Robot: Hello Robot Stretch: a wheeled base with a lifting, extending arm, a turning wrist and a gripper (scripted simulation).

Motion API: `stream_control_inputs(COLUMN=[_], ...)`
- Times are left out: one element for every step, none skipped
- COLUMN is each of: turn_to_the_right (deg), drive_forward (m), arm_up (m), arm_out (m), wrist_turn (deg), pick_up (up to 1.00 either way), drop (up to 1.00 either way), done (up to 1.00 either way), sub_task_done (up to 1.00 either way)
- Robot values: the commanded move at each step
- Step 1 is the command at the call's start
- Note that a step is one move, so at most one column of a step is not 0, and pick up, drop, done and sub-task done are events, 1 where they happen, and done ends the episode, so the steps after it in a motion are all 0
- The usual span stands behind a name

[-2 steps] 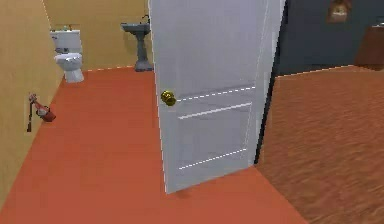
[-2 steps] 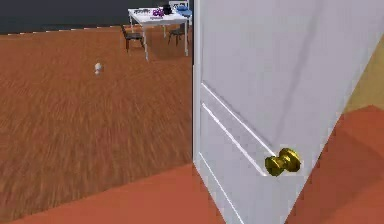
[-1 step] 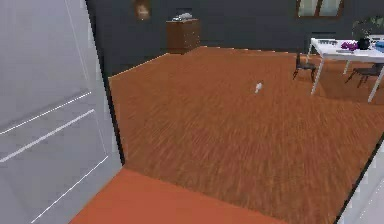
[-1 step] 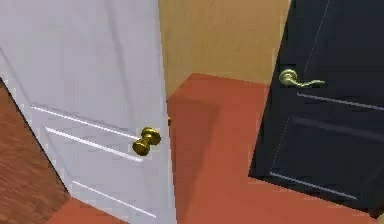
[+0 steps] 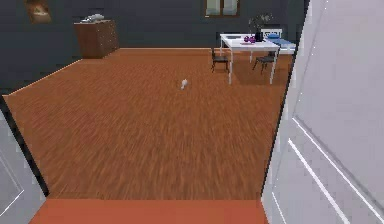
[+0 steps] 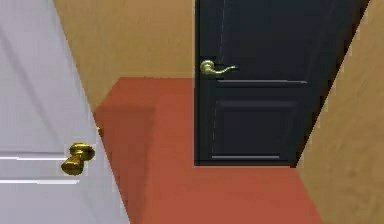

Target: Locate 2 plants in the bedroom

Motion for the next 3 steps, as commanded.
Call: stream_control_inputs(turn_to_the_right=[0.0,0.0,12.0], drive_forward=[1.0,0.5,0.0], arm_up=[0.0,0.0,0.0], arm_out=[0.0,0.0,0.0], wrist_turn=[0.0,0.0,0.0], pick_up=[0.0,0.0,0.0], drop=[0.0,0.0,0.0], done=[0.0,0.0,0.0], sub_task_done=[0.0,0.0,0.0])
